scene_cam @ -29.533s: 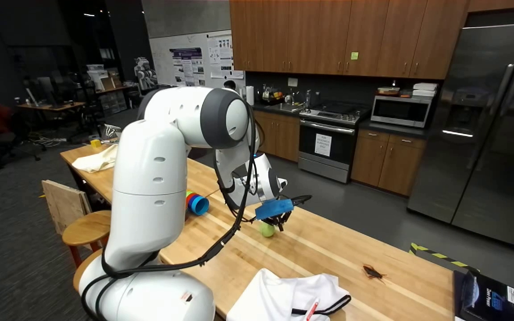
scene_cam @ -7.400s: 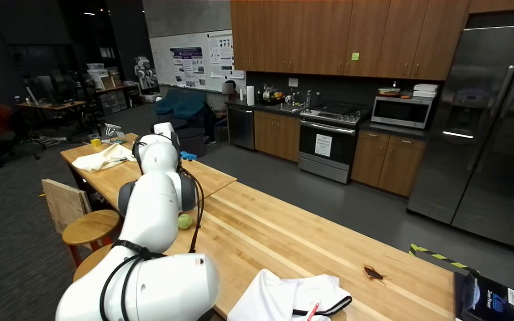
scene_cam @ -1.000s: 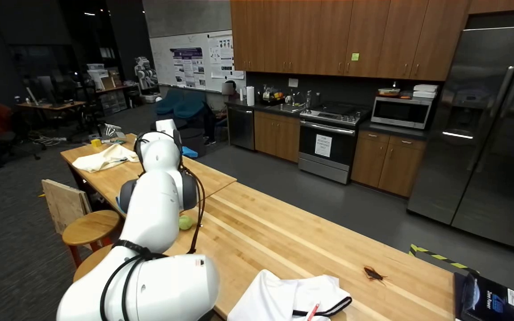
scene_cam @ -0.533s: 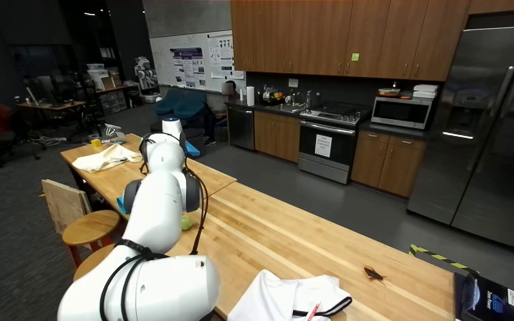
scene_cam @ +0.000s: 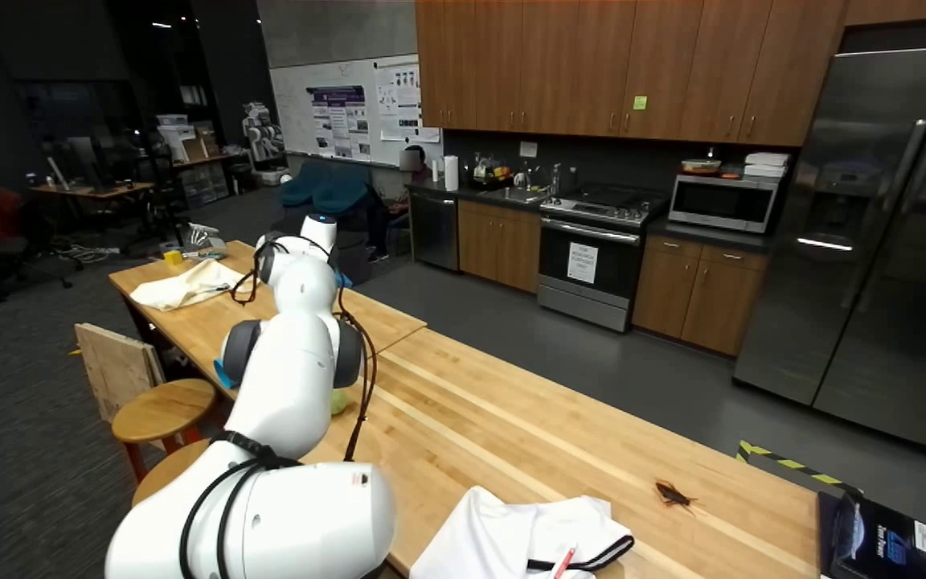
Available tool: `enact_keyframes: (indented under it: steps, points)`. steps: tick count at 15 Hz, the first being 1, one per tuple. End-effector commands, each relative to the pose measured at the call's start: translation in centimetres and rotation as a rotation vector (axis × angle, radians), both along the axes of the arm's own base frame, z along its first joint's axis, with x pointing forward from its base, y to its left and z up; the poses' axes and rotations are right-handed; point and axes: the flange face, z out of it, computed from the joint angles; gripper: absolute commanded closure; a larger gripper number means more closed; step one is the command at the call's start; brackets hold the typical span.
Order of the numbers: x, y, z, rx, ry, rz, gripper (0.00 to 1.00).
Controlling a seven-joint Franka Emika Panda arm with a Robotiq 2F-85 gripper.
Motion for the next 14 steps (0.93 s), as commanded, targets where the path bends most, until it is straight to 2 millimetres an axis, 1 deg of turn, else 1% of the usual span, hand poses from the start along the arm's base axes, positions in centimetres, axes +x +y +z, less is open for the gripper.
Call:
enact_keyframes:
  steps: [1,4,9,12,14]
  points:
    - [-1.5,0.8,0.0,0.054,0.061,0.097,0.00]
    - [-3.0,1.8,-0.7,0.053,0.116,0.158,0.00]
    - [-4.7,2.4,-1.9,0.027,0.163,0.203,0.00]
    - [-5.1,2.5,-2.6,0.002,0.168,0.210,0.00]
    - [-5.0,2.4,-3.2,-0.030,0.158,0.210,0.00]
